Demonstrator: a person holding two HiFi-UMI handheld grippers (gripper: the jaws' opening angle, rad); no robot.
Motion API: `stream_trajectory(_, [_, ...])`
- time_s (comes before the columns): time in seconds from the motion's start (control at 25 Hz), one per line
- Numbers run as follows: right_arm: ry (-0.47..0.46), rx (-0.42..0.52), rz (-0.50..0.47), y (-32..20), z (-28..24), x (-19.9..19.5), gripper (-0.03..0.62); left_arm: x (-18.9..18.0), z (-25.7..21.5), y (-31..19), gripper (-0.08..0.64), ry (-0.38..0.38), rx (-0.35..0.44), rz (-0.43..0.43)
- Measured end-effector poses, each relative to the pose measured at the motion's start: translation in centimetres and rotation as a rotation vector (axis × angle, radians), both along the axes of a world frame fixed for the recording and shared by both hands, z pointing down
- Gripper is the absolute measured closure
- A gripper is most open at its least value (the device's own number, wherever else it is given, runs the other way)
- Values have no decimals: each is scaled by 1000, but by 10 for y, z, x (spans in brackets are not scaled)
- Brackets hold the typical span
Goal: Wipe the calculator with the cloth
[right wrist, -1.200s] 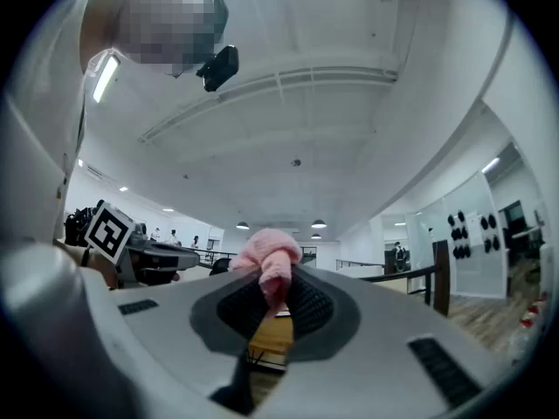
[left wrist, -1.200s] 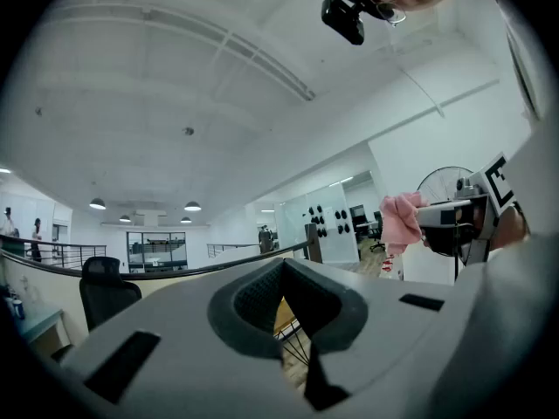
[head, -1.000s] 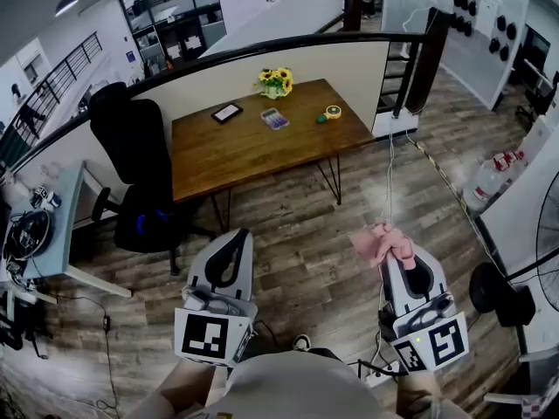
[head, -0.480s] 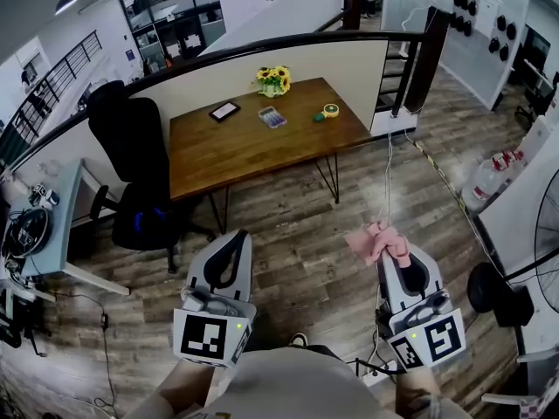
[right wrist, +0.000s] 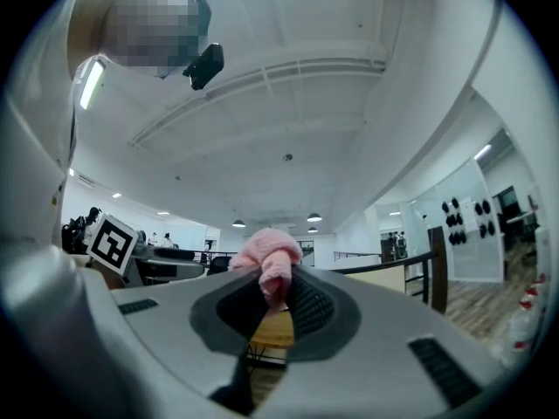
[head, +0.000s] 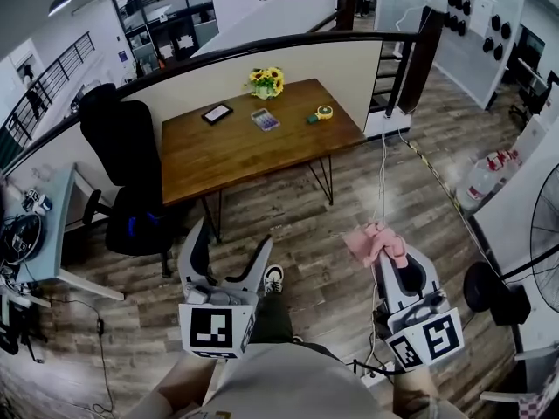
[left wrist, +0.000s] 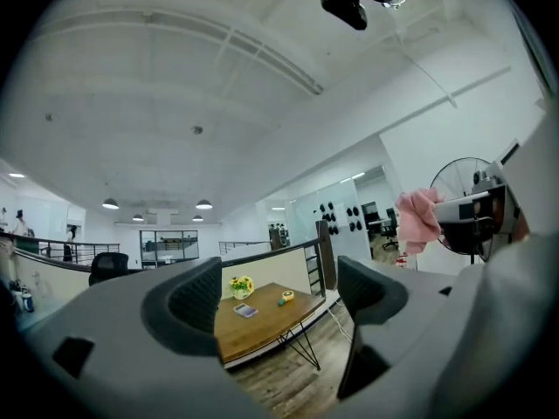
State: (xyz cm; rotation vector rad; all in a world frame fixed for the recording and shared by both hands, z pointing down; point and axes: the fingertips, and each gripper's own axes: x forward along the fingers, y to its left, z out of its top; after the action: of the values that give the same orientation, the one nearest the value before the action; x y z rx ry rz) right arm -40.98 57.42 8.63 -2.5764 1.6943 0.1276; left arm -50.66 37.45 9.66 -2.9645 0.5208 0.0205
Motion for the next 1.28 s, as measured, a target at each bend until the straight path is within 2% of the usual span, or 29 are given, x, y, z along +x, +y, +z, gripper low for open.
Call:
stream_trajectory(0.12, [-11,2,7,-8,5,12,541,11,-2,-14,140,21,9,-15])
stream_trajectory(0.28, [-10,-14,16,-24,11,34,541,37,2,-31,137,19,12,-7])
stream_trajectory(0.68, [-29,-46,32,-92,18,122,540,134,12,-87,133,-11,-16,51])
stream_trajectory(1.04, [-51,-100,39,-176,22,214,540,230,20,-175,133,-37,-51,43])
stream_trajectory(1.28, [-72,-121,0,-249,29,279,540,297,33,-242,133,-46,-105,41])
